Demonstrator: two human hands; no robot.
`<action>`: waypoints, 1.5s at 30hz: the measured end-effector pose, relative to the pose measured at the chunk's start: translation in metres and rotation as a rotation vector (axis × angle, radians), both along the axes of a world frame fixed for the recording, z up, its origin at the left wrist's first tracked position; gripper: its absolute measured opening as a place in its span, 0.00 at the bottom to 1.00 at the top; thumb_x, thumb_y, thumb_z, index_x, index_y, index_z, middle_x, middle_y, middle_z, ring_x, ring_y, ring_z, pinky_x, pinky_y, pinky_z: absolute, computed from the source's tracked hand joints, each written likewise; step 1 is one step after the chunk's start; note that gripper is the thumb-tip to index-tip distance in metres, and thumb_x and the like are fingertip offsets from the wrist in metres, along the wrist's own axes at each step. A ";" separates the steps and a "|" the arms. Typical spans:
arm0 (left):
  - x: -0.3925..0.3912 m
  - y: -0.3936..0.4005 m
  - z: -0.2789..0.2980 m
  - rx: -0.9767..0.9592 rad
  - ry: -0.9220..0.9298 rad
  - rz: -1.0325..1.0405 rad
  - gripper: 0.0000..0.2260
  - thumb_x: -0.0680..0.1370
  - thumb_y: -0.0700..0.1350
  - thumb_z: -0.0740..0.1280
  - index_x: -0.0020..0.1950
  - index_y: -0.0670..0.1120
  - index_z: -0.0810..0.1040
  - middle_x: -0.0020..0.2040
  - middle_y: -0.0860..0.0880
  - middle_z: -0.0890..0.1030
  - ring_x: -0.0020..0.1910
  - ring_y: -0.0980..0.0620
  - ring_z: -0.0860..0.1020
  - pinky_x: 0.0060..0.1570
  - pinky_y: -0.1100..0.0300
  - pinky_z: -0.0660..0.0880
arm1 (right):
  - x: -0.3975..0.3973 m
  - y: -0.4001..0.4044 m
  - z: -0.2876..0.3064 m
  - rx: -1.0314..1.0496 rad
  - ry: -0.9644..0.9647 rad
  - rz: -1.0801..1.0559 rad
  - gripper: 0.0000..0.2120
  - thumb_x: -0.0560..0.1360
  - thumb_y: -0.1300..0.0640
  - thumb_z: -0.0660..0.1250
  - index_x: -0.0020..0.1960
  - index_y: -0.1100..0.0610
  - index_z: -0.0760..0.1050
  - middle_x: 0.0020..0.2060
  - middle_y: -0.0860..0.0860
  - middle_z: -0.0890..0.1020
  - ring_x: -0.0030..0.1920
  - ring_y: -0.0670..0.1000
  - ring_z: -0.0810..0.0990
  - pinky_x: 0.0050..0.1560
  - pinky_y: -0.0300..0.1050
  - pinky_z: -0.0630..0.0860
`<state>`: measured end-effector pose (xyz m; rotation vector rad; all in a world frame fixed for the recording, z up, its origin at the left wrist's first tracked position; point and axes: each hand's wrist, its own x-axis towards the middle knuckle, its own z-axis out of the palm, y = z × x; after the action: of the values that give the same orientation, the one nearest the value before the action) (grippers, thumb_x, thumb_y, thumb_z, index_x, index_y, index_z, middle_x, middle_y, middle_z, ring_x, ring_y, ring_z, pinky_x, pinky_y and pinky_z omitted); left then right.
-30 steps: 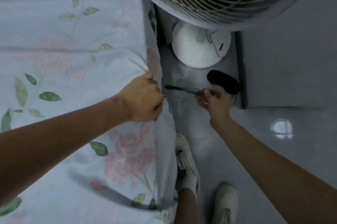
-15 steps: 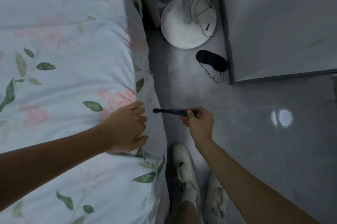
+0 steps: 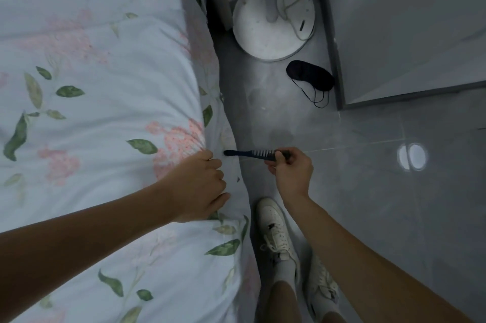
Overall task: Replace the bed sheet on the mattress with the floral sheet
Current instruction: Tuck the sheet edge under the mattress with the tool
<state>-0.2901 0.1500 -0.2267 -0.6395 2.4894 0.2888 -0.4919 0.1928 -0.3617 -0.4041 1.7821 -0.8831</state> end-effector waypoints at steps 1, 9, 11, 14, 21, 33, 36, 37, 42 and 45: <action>0.001 0.002 0.004 0.008 0.001 0.005 0.26 0.86 0.56 0.48 0.39 0.49 0.79 0.34 0.51 0.75 0.39 0.49 0.69 0.54 0.50 0.69 | 0.003 0.001 0.002 -0.002 0.007 -0.010 0.09 0.81 0.66 0.67 0.44 0.57 0.80 0.41 0.58 0.86 0.40 0.54 0.88 0.46 0.56 0.86; 0.013 0.005 0.032 -0.063 0.113 0.049 0.24 0.84 0.52 0.51 0.31 0.50 0.75 0.30 0.52 0.71 0.36 0.49 0.68 0.51 0.49 0.71 | 0.014 -0.016 0.008 -0.033 0.216 0.007 0.14 0.80 0.66 0.68 0.41 0.48 0.76 0.39 0.53 0.84 0.40 0.55 0.87 0.43 0.56 0.86; 0.013 0.005 0.034 -0.070 0.118 0.046 0.24 0.84 0.51 0.52 0.31 0.50 0.74 0.29 0.52 0.70 0.36 0.49 0.67 0.50 0.49 0.70 | 0.005 -0.014 0.004 -0.018 0.209 -0.075 0.14 0.80 0.66 0.67 0.42 0.49 0.76 0.38 0.53 0.84 0.38 0.55 0.87 0.42 0.57 0.86; 0.011 0.005 0.034 -0.069 0.101 0.035 0.23 0.83 0.51 0.52 0.31 0.50 0.73 0.29 0.52 0.70 0.36 0.49 0.67 0.49 0.49 0.69 | 0.019 -0.009 -0.008 0.028 0.095 -0.081 0.11 0.80 0.66 0.66 0.43 0.53 0.77 0.40 0.57 0.84 0.39 0.57 0.87 0.43 0.59 0.86; 0.008 0.004 0.030 -0.065 0.079 0.038 0.20 0.82 0.51 0.54 0.32 0.51 0.74 0.31 0.52 0.73 0.36 0.49 0.68 0.51 0.49 0.70 | 0.087 -0.016 -0.027 0.079 -0.038 0.236 0.08 0.80 0.62 0.66 0.45 0.54 0.80 0.43 0.56 0.85 0.44 0.59 0.85 0.48 0.62 0.84; -0.036 0.032 0.012 -0.051 -0.343 0.099 0.30 0.82 0.65 0.47 0.70 0.49 0.76 0.66 0.44 0.74 0.66 0.43 0.71 0.78 0.43 0.53 | -0.051 0.113 0.018 0.103 -0.027 0.080 0.07 0.78 0.71 0.70 0.46 0.60 0.76 0.45 0.61 0.83 0.47 0.61 0.86 0.47 0.56 0.86; -0.058 0.082 0.026 0.025 -0.392 0.123 0.38 0.77 0.75 0.48 0.73 0.49 0.72 0.72 0.44 0.70 0.71 0.42 0.68 0.79 0.39 0.49 | -0.059 0.134 0.021 0.075 -0.008 0.086 0.08 0.75 0.72 0.72 0.45 0.61 0.78 0.41 0.60 0.83 0.43 0.58 0.84 0.48 0.59 0.85; -0.062 0.099 0.025 0.054 -0.446 0.130 0.38 0.76 0.76 0.49 0.72 0.50 0.73 0.70 0.46 0.72 0.70 0.43 0.69 0.78 0.39 0.50 | -0.062 0.142 0.019 0.064 -0.001 0.074 0.07 0.74 0.72 0.72 0.45 0.61 0.79 0.41 0.59 0.84 0.42 0.57 0.84 0.48 0.60 0.85; -0.075 0.135 0.002 -0.034 -0.593 0.178 0.15 0.79 0.55 0.63 0.62 0.52 0.79 0.60 0.49 0.79 0.64 0.45 0.73 0.69 0.43 0.60 | -0.087 0.185 0.012 0.050 -0.049 -0.027 0.07 0.75 0.70 0.73 0.45 0.58 0.83 0.41 0.58 0.86 0.42 0.55 0.85 0.50 0.57 0.85; -0.083 0.136 -0.016 -0.086 -0.602 0.206 0.10 0.79 0.49 0.65 0.59 0.52 0.79 0.55 0.52 0.81 0.60 0.47 0.76 0.67 0.45 0.64 | -0.097 0.209 0.007 0.039 -0.096 -0.027 0.06 0.76 0.68 0.73 0.48 0.59 0.85 0.41 0.56 0.87 0.42 0.53 0.85 0.49 0.52 0.85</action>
<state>-0.3728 0.2865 -0.2429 -0.8722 1.8705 0.0487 -0.5884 0.4016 -0.3547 -0.3078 1.7171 -0.8707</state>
